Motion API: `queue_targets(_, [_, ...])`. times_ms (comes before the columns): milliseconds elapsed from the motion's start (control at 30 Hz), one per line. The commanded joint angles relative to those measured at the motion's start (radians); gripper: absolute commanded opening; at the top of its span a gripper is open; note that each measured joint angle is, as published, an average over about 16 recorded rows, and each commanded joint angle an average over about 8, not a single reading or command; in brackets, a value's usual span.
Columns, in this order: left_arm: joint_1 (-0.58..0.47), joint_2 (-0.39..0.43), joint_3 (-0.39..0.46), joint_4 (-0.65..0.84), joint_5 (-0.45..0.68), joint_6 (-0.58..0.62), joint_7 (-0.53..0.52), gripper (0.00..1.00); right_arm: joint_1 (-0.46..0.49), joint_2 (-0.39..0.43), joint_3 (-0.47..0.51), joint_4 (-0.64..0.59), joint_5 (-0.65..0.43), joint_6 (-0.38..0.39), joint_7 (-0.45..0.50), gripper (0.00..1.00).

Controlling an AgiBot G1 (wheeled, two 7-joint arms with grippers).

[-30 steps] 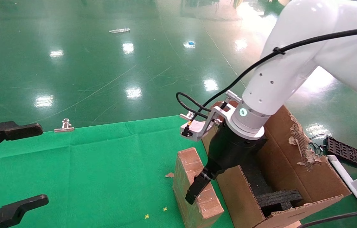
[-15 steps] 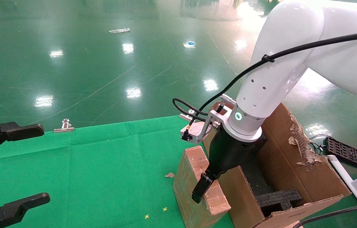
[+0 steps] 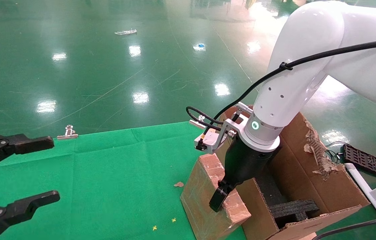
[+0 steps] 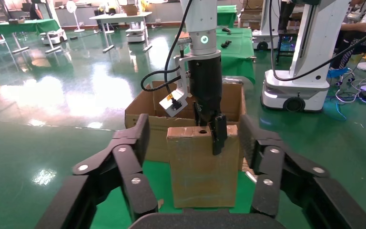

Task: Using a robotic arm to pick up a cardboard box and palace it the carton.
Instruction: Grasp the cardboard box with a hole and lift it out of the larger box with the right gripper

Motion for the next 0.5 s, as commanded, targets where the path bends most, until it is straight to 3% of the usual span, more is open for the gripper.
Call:
queue_targets(33, [0.000,0.000,0.000,0.000,0.000,0.000,0.000,0.00,-0.001,0.002,-0.001,0.001,0.001,0.001,-0.001,0.00])
queue_targets(300, [0.000,0.000,0.001,0.000,0.000,0.000,0.000,0.00,0.036,0.051,0.027,0.018,-0.008,0.051,-0.032,0.00])
queue_targets(500, [0.000,0.000,0.001,0.000,-0.001,0.000,0.001,0.00,0.108,0.179,0.110,0.064,0.012,0.163,-0.127,0.00])
